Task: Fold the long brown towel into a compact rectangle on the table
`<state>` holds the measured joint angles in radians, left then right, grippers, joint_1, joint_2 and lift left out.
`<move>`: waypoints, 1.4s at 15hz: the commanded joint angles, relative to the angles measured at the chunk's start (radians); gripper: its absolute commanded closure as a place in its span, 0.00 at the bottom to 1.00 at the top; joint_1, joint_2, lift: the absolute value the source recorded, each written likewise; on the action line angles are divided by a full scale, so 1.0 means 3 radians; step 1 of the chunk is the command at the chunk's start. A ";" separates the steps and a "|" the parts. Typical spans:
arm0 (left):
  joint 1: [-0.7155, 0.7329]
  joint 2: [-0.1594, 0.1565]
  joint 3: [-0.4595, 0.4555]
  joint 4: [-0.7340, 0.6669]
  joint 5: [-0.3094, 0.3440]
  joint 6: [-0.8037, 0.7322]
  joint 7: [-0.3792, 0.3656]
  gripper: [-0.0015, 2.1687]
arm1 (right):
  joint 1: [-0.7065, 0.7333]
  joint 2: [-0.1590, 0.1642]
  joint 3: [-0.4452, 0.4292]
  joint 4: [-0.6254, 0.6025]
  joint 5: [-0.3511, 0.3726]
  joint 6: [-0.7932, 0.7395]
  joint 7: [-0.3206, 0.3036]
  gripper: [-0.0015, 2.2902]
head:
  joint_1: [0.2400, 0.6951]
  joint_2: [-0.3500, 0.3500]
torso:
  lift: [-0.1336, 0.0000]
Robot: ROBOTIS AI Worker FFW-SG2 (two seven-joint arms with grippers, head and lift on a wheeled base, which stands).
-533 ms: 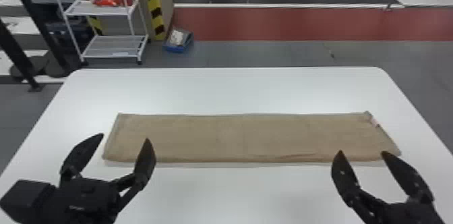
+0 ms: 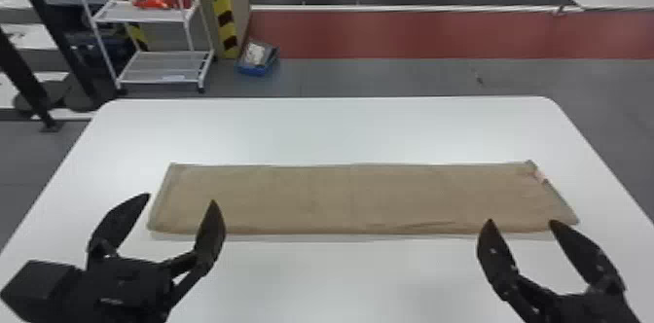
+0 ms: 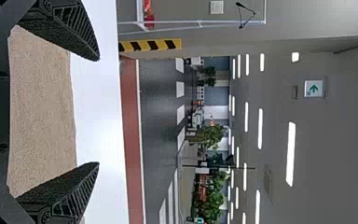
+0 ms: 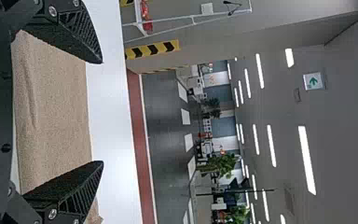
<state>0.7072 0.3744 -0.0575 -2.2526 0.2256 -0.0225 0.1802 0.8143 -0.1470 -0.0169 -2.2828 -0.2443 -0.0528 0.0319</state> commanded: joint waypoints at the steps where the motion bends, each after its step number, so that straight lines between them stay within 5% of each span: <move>1: 0.0000 0.0000 -0.0003 0.0007 -0.0005 -0.0019 0.0003 0.04 | 0.0001 0.0009 0.0000 0.0001 0.0012 0.0031 0.0001 0.05 | 1.00 0.51 | 0.08; 8: -0.0123 -0.0026 -0.0023 0.0135 0.0005 -0.0009 0.0033 0.04 | 0.0001 0.0030 0.0005 -0.0004 0.0006 0.0092 -0.0004 0.06 | 1.00 0.52 | 0.08; 13: -0.0823 -0.0169 0.0043 0.0437 0.0061 0.0881 0.0033 0.10 | 0.0026 0.0030 -0.0005 0.0011 0.0012 0.0112 0.0001 0.06 | 1.00 0.54 | 0.08; 21: -0.1391 -0.0164 0.0197 0.0897 0.0153 0.1423 -0.0074 0.12 | 0.0062 0.0009 -0.0067 0.0021 -0.0004 0.0112 0.0001 0.06 | 1.00 0.59 | 0.08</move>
<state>0.3041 0.3245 -0.0125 -1.9982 0.2690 0.3622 0.1626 0.8328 -0.1423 -0.0363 -2.2767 -0.2455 -0.0190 0.0321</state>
